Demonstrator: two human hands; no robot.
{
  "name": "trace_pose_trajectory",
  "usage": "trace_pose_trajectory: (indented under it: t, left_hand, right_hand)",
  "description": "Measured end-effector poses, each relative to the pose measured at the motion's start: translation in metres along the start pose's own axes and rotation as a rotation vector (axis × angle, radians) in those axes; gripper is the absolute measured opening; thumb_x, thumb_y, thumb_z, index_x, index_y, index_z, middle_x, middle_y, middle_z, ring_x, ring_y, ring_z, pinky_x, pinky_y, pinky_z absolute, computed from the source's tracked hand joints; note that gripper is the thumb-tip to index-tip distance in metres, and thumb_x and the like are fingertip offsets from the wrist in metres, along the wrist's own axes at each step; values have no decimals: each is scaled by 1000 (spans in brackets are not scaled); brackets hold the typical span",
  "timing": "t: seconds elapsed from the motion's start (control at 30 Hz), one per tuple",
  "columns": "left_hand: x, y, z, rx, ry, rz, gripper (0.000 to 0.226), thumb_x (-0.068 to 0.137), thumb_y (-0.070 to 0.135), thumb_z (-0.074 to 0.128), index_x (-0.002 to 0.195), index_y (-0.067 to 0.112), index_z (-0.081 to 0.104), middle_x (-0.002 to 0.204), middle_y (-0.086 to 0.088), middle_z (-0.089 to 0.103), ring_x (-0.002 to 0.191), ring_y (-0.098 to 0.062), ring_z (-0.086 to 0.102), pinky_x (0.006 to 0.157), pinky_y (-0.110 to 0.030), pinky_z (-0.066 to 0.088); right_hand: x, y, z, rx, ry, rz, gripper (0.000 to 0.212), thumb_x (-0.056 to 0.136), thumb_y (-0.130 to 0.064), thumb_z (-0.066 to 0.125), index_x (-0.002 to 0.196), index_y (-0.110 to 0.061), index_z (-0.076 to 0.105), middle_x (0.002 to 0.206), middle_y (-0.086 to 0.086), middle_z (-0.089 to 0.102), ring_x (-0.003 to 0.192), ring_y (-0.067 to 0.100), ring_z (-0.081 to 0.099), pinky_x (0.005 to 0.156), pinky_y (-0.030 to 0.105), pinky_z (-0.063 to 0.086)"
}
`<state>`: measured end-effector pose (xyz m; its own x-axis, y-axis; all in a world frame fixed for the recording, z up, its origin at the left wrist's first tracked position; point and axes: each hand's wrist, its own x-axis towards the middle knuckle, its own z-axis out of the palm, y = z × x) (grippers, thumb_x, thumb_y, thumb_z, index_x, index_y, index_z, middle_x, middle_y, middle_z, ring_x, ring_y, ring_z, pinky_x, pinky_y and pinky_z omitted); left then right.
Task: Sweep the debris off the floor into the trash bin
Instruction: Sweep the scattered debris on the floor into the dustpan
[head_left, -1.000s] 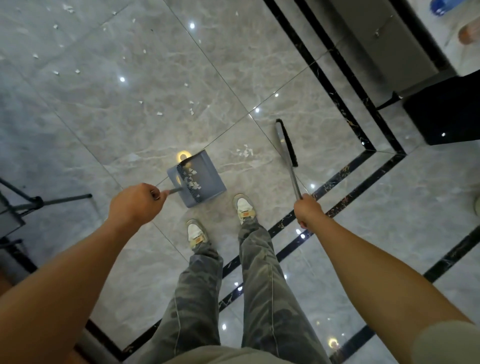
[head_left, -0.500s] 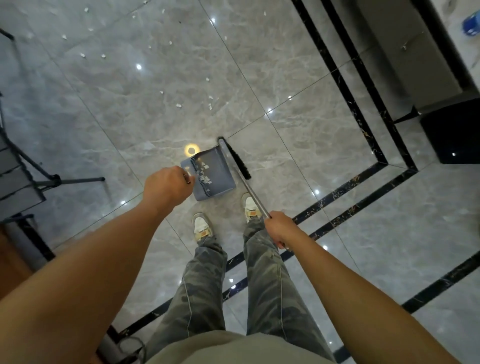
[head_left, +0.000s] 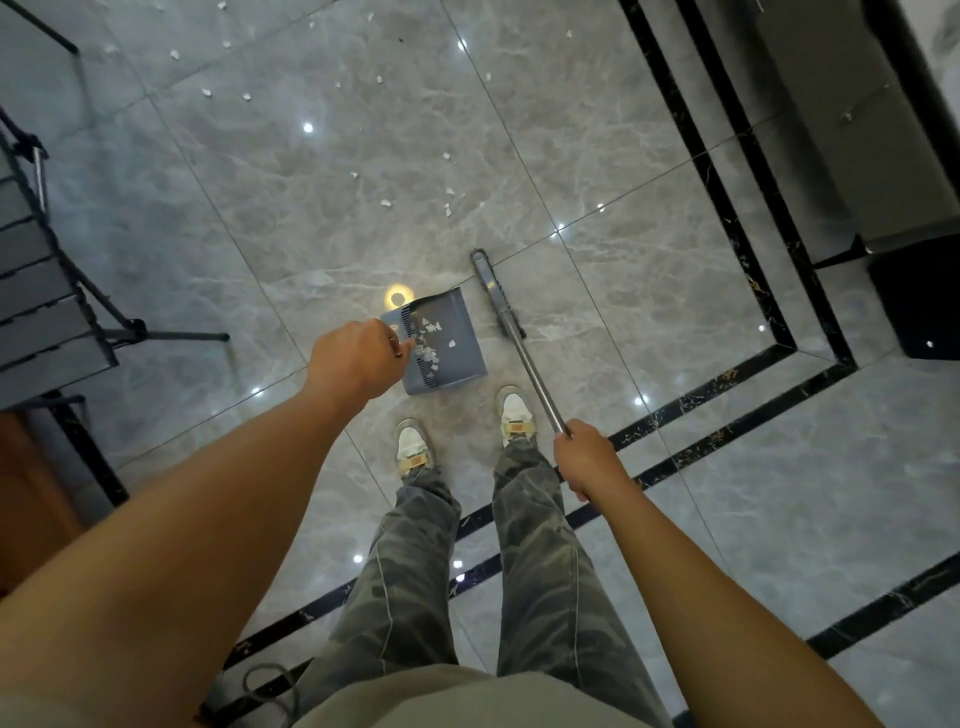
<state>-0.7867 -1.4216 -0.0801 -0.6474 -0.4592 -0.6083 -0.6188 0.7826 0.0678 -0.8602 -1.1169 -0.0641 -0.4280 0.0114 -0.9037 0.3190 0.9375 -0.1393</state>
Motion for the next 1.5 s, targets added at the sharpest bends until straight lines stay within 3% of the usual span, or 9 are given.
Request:
trace_pose_trajectory:
  t: [0.2, 0.33, 0.47, 0.63, 0.77, 0.93, 1.2, 1.37, 1.5]
  left_hand:
    - [-7, -9, -4, -9, -16, 10, 49, 102, 56, 46, 81, 20, 72, 69, 0, 65, 65, -22, 64, 61, -33, 51]
    - [-24, -37, -5, -40, -76, -17, 49, 103, 57, 45, 84, 23, 75, 71, 3, 65, 65, -19, 61, 61, -30, 46]
    - [-61, -69, 10, -202, -73, -127, 51, 100, 63, 48, 84, 22, 74, 69, 4, 66, 67, -18, 63, 64, -33, 55]
    - [-107, -113, 4, -345, -35, -241, 51, 100, 59, 53, 79, 16, 72, 70, 2, 66, 69, -21, 60, 60, -32, 44]
    - [-130, -154, -2, -520, -15, -365, 49, 99, 54, 57, 81, 12, 74, 71, -3, 71, 67, -19, 64, 60, -34, 49]
    - [-143, -196, -6, -688, 9, -465, 37, 99, 50, 59, 77, 21, 70, 72, 0, 66, 69, -19, 62, 63, -33, 47]
    - [-130, -229, -16, -721, 30, -501, 49, 98, 50, 61, 63, 17, 55, 55, -1, 52, 51, -18, 49, 52, -30, 37]
    - [-103, -240, -22, -727, 25, -524, 53, 100, 52, 59, 67, 11, 56, 61, -8, 60, 58, -24, 59, 57, -37, 47]
    - [-71, -241, -34, -686, 0, -520, 55, 101, 51, 56, 76, 2, 64, 67, -14, 67, 63, -24, 64, 61, -39, 51]
  right_hand:
    - [-16, -22, 44, 91, -138, 48, 28, 105, -29, 39, 119, -20, 61, 85, 9, 61, 58, 20, 52, 42, 25, 41]
    - [-53, -15, 58, 43, -65, -59, 26, 104, -31, 39, 113, -21, 61, 93, 8, 66, 72, 23, 62, 56, 31, 48]
    - [-80, -14, 44, 63, -59, -94, 22, 105, -28, 42, 103, -20, 63, 99, 8, 66, 83, 23, 64, 74, 39, 56]
    - [-104, -39, 22, 59, -35, -173, 4, 102, -25, 56, 105, -27, 58, 84, 3, 63, 64, 14, 54, 54, 26, 40]
    - [-114, -68, 27, 33, -25, -202, 23, 99, -17, 59, 121, -22, 60, 75, 1, 57, 56, 14, 50, 47, 24, 38]
    - [-112, -115, 46, 51, -45, -205, 26, 100, -15, 60, 125, -19, 53, 81, 14, 58, 52, 17, 50, 40, 24, 40]
    - [-58, -219, 49, -59, -86, -207, 14, 100, -11, 56, 112, -4, 60, 68, 14, 61, 43, 15, 44, 40, 26, 33]
    - [8, -294, 50, -93, -101, -218, 15, 98, -14, 59, 106, -5, 67, 74, 18, 63, 47, 20, 49, 45, 29, 37]
    - [55, -338, 33, -78, -164, -191, 37, 97, -12, 57, 133, -19, 62, 79, 18, 63, 46, 18, 46, 40, 24, 34]
